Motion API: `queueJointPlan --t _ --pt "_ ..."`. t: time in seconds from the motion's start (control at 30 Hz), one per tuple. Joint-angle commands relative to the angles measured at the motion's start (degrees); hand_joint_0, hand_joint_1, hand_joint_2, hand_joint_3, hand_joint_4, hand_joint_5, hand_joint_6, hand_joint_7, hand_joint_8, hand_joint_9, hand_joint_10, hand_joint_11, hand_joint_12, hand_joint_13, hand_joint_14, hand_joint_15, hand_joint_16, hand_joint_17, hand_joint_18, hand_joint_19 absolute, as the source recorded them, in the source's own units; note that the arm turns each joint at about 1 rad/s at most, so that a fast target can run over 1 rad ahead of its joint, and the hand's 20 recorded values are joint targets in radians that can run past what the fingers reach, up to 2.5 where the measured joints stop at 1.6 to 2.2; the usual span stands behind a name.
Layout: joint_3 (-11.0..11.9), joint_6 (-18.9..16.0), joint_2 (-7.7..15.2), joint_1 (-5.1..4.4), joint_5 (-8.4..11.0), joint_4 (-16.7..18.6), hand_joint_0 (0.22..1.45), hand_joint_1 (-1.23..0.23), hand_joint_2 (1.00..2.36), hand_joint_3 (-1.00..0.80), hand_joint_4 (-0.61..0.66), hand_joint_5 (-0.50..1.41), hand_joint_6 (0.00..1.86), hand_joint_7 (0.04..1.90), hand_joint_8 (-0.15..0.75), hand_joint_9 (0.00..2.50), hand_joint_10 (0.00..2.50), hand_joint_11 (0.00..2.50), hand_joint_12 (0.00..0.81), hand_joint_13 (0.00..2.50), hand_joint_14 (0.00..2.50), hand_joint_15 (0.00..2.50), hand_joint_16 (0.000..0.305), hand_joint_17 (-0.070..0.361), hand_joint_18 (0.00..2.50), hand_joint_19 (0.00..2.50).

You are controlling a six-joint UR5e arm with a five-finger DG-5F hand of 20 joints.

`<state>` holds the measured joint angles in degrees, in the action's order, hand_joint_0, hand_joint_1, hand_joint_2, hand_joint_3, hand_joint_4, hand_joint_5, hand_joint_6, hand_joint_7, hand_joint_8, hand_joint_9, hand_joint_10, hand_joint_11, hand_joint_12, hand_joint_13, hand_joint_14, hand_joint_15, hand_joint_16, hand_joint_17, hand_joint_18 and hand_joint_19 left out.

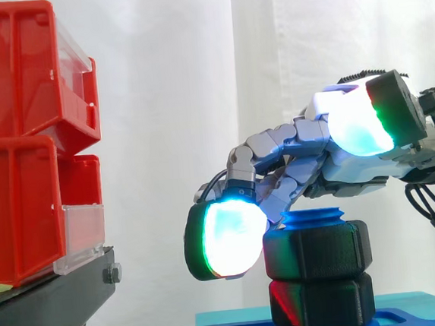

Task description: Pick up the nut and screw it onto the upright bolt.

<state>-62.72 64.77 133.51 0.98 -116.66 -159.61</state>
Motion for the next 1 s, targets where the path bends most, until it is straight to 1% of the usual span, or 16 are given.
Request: queueJointPlan --t 0.0,0.1,0.2,0.33,0.43,0.67,0.83,0.9,0.97 --pt "0.06 0.00 0.00 0.16 -0.24 0.00 0.48 -0.11 1.00 -0.50 0.24 -0.10 0.50 1.12 0.292 0.66 0.00 0.00 0.332 0.33 0.00 0.00 0.038 0.085 0.00 0.00" --pt "0.06 0.00 0.00 0.16 -0.24 0.00 0.49 -0.12 1.00 -0.50 0.22 -0.09 0.50 1.19 0.295 0.68 0.00 0.00 0.331 0.35 0.00 0.00 0.037 0.084 0.00 0.00" --pt "-0.03 0.00 0.00 0.43 -0.24 0.26 0.49 -0.13 1.00 -0.50 0.22 -0.08 0.50 1.23 0.298 0.71 0.00 0.00 0.322 0.38 0.00 0.00 0.037 0.083 0.01 0.00" --pt "0.06 0.00 0.00 0.60 -0.33 0.35 0.49 -0.16 1.00 -0.50 0.21 -0.05 0.50 1.31 0.300 0.78 0.00 0.00 0.310 0.45 0.00 0.00 0.035 0.079 0.07 0.00" --pt "0.06 0.00 0.00 0.69 -0.59 0.35 0.50 -0.20 1.00 -0.50 0.20 -0.03 0.50 1.37 0.303 0.88 0.00 0.00 0.292 0.51 0.00 0.00 0.033 0.073 0.16 0.00" --pt "0.06 0.00 0.00 1.04 -0.94 0.35 0.50 -0.25 1.00 -0.50 0.20 0.00 0.50 1.42 0.299 1.00 0.00 0.00 0.271 0.60 0.00 0.00 0.031 0.069 0.26 0.00" --pt "0.50 0.00 0.00 1.31 -1.56 0.09 0.51 -0.26 1.00 -0.50 0.17 0.03 0.51 1.41 0.297 1.07 0.00 0.00 0.258 0.64 0.00 0.00 0.029 0.066 0.33 0.00" --pt "0.58 0.00 0.00 1.48 -1.91 0.09 0.51 -0.26 1.00 -0.50 0.16 0.03 0.53 1.38 0.294 1.08 0.00 0.00 0.255 0.66 0.00 0.00 0.029 0.066 0.35 0.00" --pt "0.58 0.00 0.00 1.66 -2.08 0.17 0.51 -0.26 1.00 -0.50 0.15 0.03 0.57 1.31 0.301 1.15 0.00 0.01 0.244 0.70 0.00 0.00 0.029 0.064 0.40 0.00"
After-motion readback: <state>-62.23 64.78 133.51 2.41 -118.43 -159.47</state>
